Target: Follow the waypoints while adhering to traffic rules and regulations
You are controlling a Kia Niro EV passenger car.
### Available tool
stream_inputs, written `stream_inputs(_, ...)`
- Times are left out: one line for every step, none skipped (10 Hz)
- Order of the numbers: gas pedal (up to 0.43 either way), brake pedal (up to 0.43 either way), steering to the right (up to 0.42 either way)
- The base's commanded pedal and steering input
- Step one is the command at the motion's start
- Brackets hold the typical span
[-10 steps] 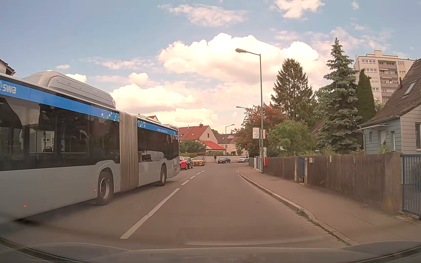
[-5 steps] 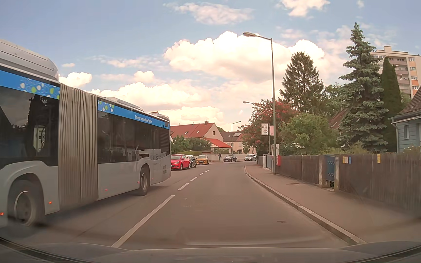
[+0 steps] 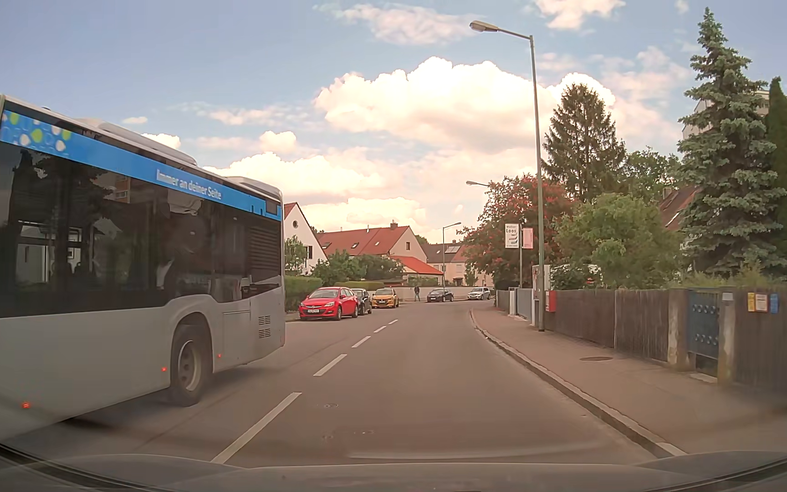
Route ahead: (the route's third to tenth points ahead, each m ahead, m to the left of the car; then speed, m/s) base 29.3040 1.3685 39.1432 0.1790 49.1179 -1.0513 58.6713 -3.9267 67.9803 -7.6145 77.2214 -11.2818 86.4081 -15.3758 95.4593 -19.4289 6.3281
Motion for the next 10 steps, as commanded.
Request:
stream_inputs(0.157,0.024,-0.003)
stream_inputs(0.157,0.018,-0.003)
stream_inputs(0.157,0.018,-0.002)
stream_inputs(0.157,0.018,0.0)
stream_inputs(0.157,0.018,0.0)
stream_inputs(0.138,0.018,-0.001)
stream_inputs(0.118,0.018,0.0)
stream_inputs(0.118,0.018,0.0)
stream_inputs(0.118,0.018,0.0)
stream_inputs(0.118,0.018,0.0)
